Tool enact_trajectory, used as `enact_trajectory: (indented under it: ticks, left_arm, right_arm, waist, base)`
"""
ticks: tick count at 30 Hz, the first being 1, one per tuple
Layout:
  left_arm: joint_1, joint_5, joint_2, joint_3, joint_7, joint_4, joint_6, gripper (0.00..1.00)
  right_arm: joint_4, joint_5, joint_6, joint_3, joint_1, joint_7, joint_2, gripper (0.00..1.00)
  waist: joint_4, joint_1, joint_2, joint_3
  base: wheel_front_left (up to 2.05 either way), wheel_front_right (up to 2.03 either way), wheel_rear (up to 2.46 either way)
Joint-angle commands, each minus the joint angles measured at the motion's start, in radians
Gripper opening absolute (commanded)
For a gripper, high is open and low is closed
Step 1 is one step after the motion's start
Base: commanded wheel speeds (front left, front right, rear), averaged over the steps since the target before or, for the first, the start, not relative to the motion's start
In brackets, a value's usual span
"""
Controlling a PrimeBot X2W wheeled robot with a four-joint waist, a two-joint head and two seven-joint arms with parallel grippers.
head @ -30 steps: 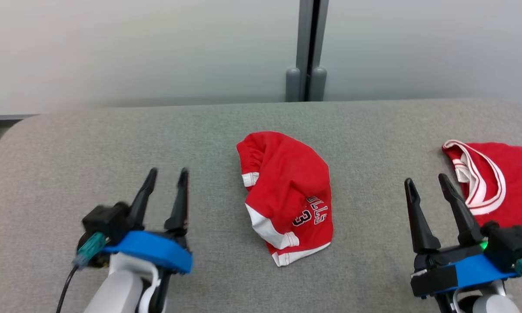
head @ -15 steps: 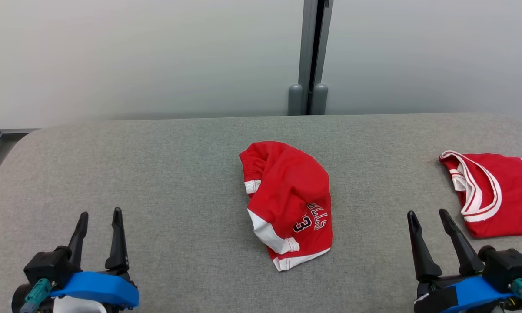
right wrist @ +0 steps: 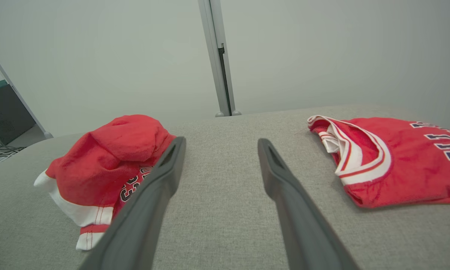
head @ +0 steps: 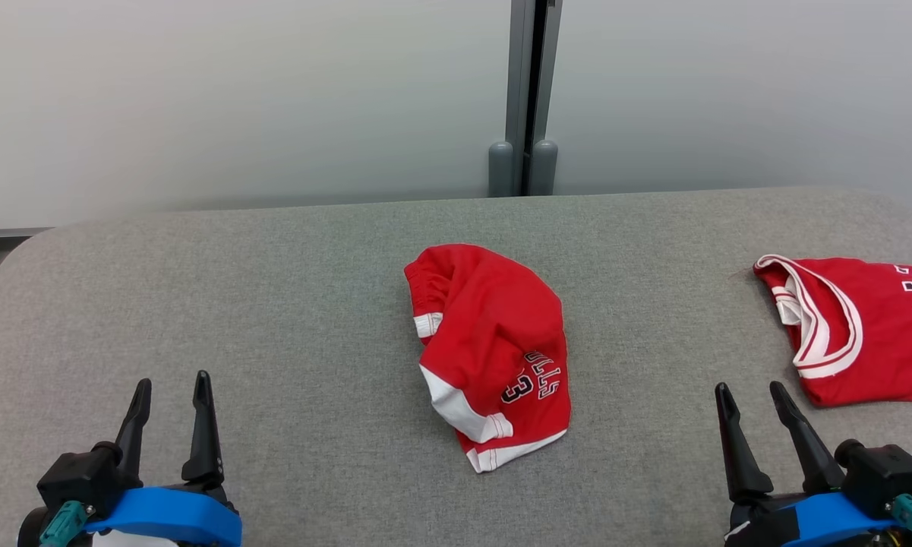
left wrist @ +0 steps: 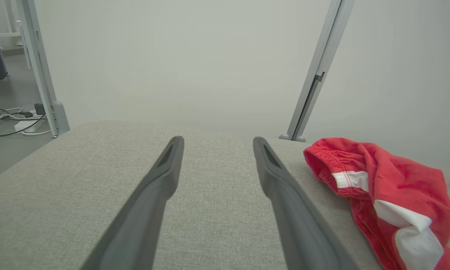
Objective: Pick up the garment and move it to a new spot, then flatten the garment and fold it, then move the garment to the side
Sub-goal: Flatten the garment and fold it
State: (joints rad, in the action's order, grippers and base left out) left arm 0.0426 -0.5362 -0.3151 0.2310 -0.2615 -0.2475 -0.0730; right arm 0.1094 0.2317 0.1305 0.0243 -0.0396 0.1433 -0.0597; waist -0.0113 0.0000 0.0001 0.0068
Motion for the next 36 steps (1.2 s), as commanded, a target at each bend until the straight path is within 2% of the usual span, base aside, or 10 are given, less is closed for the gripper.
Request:
enact_trajectory:
  ticks: [1,8,11,17,20,25,31,36]
  left_arm:
    - [-0.005,0.004,-0.005,-0.002,-0.004,0.001,0.001,1.00]
    - [0.011,0.001,-0.001,0.010,0.000,0.001,0.007,1.00]
    - [0.052,0.007,-0.007,0.030,0.020,-0.012,0.028,1.00]
    - [0.193,0.013,0.002,0.089,0.134,-0.062,0.066,1.00]
    - [0.276,-0.002,0.021,0.131,0.225,-0.121,0.109,1.00]
    - [0.378,-0.025,0.043,0.175,0.329,-0.234,0.152,1.00]
    - [0.426,-0.055,0.048,0.185,0.378,-0.327,0.172,1.00]
    - [0.437,-0.103,0.054,0.185,0.390,-0.354,0.190,1.00]
  right_arm:
    - [0.004,0.001,0.000,0.004,0.005,0.001,0.004,1.00]
    - [0.015,-0.002,0.000,0.000,0.009,0.000,0.006,1.00]
    - [0.011,-0.004,0.000,-0.009,0.021,0.002,0.007,1.00]
    - [0.000,-0.010,0.000,-0.054,0.066,-0.007,0.000,1.00]
    - [0.003,-0.010,0.000,-0.092,0.095,-0.008,-0.004,1.00]
    - [0.030,0.004,0.000,-0.169,0.150,0.005,-0.003,1.00]
    - [0.078,0.029,0.000,-0.227,0.191,0.034,0.001,1.00]
    - [0.107,0.035,0.000,-0.237,0.203,0.052,0.003,1.00]
  waist:
    - [0.001,0.0000,-0.0001,0.003]
    - [0.004,0.0000,-0.0001,0.017]
    - [0.000,0.0000,-0.0001,0.035]
    - [-0.033,0.0000,-0.0001,0.084]
    - [-0.065,0.0000,-0.0001,0.117]
    - [-0.137,0.0000,-0.0001,0.162]
    - [-0.211,0.0000,-0.0001,0.188]
    - [-0.237,0.0000,-0.0001,0.192]
  base:
    - [0.00,0.00,0.00]
    - [0.00,0.00,0.00]
    - [0.00,0.00,0.00]
    - [0.00,0.00,0.00]
    - [0.00,0.00,0.00]
    - [0.00,0.00,0.00]
    - [0.00,0.00,0.00]
    - [0.00,0.00,0.00]
